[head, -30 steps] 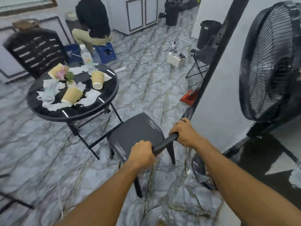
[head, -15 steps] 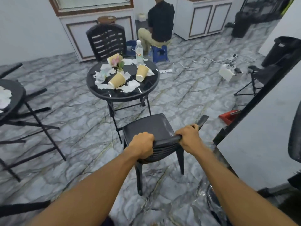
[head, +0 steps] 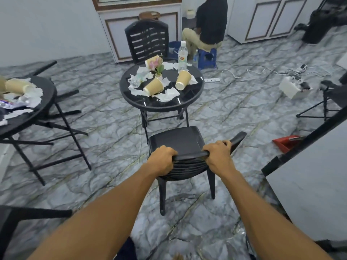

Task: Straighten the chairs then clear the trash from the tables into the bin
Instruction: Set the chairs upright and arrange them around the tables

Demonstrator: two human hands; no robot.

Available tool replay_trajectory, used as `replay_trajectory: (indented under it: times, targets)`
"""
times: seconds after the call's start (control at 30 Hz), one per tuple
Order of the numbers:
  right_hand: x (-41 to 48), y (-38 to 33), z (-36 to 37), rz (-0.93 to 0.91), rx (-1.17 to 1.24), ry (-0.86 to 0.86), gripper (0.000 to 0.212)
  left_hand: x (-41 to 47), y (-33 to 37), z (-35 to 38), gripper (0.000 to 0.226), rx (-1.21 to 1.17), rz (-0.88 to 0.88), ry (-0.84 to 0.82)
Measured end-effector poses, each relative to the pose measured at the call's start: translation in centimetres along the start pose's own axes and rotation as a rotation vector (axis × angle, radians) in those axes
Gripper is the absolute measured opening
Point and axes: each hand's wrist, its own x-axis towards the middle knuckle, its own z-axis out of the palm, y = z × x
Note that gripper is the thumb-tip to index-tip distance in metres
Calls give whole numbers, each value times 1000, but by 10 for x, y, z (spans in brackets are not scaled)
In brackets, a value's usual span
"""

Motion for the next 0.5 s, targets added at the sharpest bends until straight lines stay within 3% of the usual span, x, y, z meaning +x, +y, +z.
replay_trajectory:
  times: [0.3, 0.4, 0.43, 0.47, 0.5]
  targets:
    - [-5, -12, -5, 89, -17, -4, 29, 0, -8, 2, 39, -79, 2, 1]
    - [-7, -17, -20, 77, -34, -120, 9, -4, -7, 1, 29, -107, -27, -40]
    - [-5, -20, -27, 72, -41, -194, 13, -6, -8, -3, 19, -141, -11, -70]
    - [-3, -23, -36, 73, -21, -305, 29, -8, -11, -9, 26, -180, 4, -102]
    - [0, -29, -45, 80, 51, -418, 42, -11, -16, -16, 51, -230, -8, -131]
